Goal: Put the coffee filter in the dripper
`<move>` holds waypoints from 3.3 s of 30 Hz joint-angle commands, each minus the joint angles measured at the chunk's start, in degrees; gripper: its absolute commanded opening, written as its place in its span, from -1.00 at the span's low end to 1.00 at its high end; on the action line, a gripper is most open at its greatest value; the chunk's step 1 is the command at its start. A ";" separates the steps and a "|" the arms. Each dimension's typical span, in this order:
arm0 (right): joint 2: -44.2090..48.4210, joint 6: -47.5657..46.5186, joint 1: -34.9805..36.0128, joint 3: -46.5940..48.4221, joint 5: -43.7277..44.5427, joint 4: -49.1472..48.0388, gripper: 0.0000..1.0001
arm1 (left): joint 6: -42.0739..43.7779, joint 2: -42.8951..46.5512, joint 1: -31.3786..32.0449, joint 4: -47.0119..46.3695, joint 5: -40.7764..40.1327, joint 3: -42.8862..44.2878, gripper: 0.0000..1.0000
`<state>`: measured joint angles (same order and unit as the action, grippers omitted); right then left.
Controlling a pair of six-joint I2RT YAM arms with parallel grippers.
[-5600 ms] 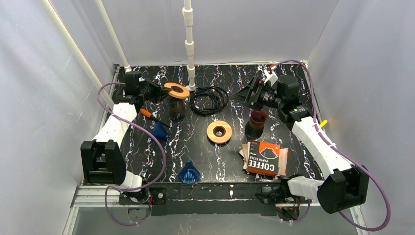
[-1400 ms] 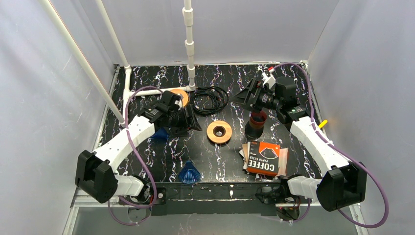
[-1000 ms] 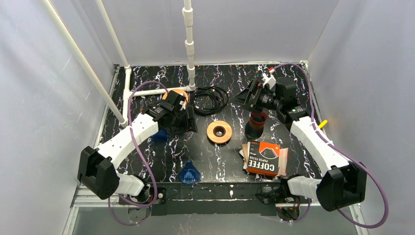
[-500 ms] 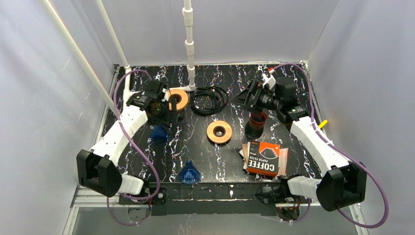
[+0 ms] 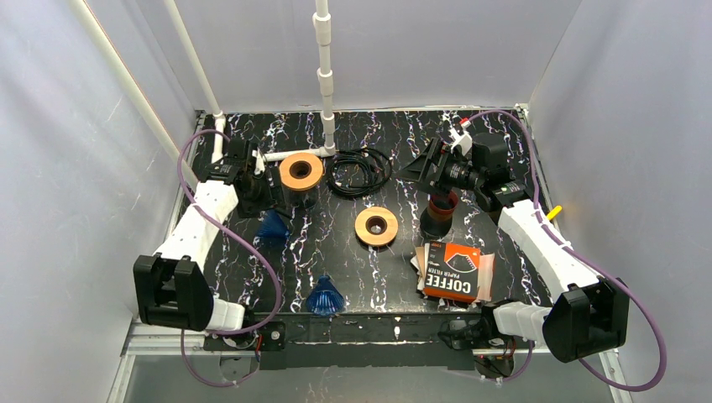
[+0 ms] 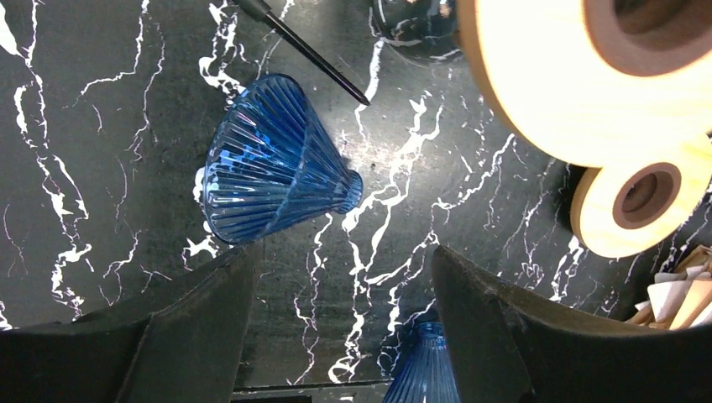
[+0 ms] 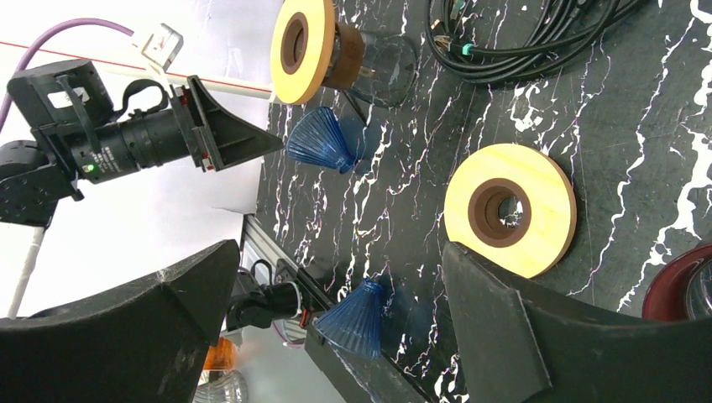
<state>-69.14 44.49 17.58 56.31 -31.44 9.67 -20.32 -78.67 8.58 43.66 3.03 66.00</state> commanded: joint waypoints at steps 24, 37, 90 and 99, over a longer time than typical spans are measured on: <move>1.16 -0.96 -0.87 -0.43 0.06 -0.18 1.00 | -4.67 -1.11 -3.13 -10.51 9.43 -13.52 0.08; 1.68 -0.95 -0.97 -0.95 -0.02 -0.15 1.00 | -7.72 -1.24 -3.38 -12.63 11.55 -13.53 -0.58; -4.44 -1.85 -1.32 3.43 -4.15 2.39 1.00 | 9.25 1.07 12.18 16.80 13.42 18.40 -1.00; -8.61 -6.87 -1.28 9.30 -5.87 11.02 1.00 | 19.25 -7.52 26.76 20.84 19.31 30.16 -1.00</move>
<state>-76.42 41.06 16.51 60.84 -35.55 15.88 -8.05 -84.82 30.17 61.12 18.28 92.64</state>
